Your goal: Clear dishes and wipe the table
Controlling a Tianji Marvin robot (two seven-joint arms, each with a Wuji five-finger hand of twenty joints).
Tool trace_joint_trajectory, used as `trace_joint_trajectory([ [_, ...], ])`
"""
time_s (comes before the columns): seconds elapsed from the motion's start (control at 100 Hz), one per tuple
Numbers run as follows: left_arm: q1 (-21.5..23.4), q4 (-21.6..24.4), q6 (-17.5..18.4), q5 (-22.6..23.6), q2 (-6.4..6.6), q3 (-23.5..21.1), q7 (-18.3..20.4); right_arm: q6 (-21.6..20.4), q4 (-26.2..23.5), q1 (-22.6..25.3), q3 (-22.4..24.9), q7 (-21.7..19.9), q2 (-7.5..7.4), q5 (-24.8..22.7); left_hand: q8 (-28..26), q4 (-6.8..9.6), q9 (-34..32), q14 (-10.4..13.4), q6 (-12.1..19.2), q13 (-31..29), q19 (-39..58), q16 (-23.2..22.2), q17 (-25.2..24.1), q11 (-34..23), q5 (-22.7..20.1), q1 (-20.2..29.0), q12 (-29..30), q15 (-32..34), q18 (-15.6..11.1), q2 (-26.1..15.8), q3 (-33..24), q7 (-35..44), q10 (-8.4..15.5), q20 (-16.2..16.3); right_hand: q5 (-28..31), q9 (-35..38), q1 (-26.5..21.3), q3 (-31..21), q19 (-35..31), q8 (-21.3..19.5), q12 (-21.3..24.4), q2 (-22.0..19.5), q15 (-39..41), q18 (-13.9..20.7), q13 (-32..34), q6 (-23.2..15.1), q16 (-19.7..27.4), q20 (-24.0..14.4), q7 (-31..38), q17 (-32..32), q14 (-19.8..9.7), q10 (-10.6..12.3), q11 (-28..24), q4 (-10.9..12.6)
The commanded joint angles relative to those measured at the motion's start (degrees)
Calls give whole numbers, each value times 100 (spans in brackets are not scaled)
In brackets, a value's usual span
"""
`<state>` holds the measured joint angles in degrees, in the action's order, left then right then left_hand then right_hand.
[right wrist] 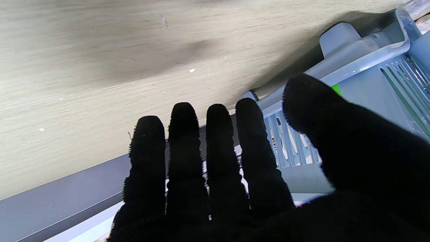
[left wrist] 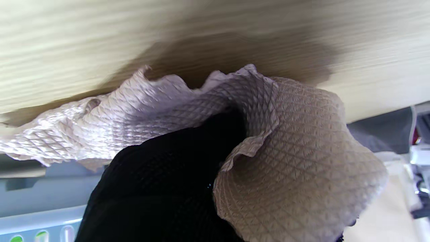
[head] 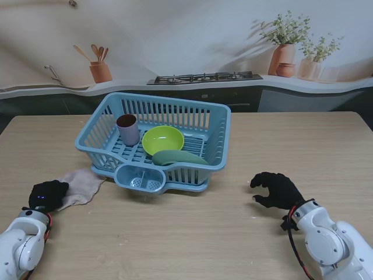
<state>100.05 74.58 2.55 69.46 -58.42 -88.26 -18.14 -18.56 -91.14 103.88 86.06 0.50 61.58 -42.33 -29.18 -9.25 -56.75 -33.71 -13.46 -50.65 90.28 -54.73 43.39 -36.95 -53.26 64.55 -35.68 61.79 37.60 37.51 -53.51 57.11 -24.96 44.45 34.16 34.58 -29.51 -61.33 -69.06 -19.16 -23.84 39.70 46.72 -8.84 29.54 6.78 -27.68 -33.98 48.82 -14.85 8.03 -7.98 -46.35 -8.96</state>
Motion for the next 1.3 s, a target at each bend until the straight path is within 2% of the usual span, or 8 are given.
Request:
trace_joint_trajectory([
  [0.0,381,137,-113,-26,-77,-54,181,-10,-10,30,-1,-79,1,-14,258,50,-191,-264,144,-92,-1,60,-29,-5,-264,26,48,8,21,68,6,-330,4,47,39,60,-33,-125,-27,32,77,-49,-57,-52,20,-1,25,38,-33,70,49,-24,17,132],
  [0.12,873,506,-331,-7,-127,-249,254,-29,-15,43,12,-75,2,-5,245,40,-187,-295,117,-79,-41,50,-28,18,-265,40,41,-1,80,65,4,-351,-27,35,39,67,-38,-129,-26,30,76,-49,-57,-59,19,2,25,37,-30,73,45,-18,13,133],
  [0.32,1578,909,-510,86,-202,-565,24,-64,-16,53,21,-95,0,19,218,26,-162,-336,68,-31,-46,17,-68,43,-242,64,23,-4,115,61,8,-394,-52,51,35,63,-34,-129,-28,31,76,-52,-57,-61,15,3,25,35,-32,72,53,-22,13,132],
  [0.44,1804,1016,-556,159,-221,-697,-78,-73,-20,60,22,-107,-2,21,196,26,-161,-319,65,-33,-44,5,-62,48,-238,64,14,-6,101,55,10,-410,-59,58,40,70,-33,-127,-27,31,76,-48,-53,-61,24,6,24,34,-30,72,48,-25,11,132],
  [0.56,1826,1007,-520,141,-228,-728,-142,-62,-23,61,14,-113,-3,20,185,24,-163,-328,70,-32,-42,-4,-73,48,-240,66,7,-6,112,59,12,-420,-59,69,41,67,-35,-129,-27,32,76,-47,-57,-47,19,5,26,34,-32,68,48,-21,13,132],
  [0.8,1325,667,-411,108,-178,-505,-161,-39,-31,58,5,-118,-4,8,177,24,-130,-332,45,-28,-15,-28,-46,39,-212,61,-20,18,94,20,16,-451,-82,89,46,73,-33,-130,-28,32,77,-54,-57,-63,23,8,26,32,-31,71,46,-24,13,133],
  [1.11,219,-9,11,161,-43,-136,-125,5,-12,41,-13,-74,-1,-40,157,31,-99,-316,29,-45,40,-56,-3,-17,-151,54,-49,73,58,-9,31,-404,-98,110,45,72,-35,-132,-28,31,76,-50,-56,-63,22,1,25,31,-31,66,53,-21,15,133],
  [1.29,-387,-384,48,33,3,219,85,54,0,36,-15,-54,0,-73,186,33,-81,-316,15,-39,40,-53,5,-30,-131,52,-43,73,60,-26,33,-386,-107,105,48,74,-39,-135,-28,31,75,-55,-55,-60,19,8,25,30,-31,73,56,-27,12,134],
])
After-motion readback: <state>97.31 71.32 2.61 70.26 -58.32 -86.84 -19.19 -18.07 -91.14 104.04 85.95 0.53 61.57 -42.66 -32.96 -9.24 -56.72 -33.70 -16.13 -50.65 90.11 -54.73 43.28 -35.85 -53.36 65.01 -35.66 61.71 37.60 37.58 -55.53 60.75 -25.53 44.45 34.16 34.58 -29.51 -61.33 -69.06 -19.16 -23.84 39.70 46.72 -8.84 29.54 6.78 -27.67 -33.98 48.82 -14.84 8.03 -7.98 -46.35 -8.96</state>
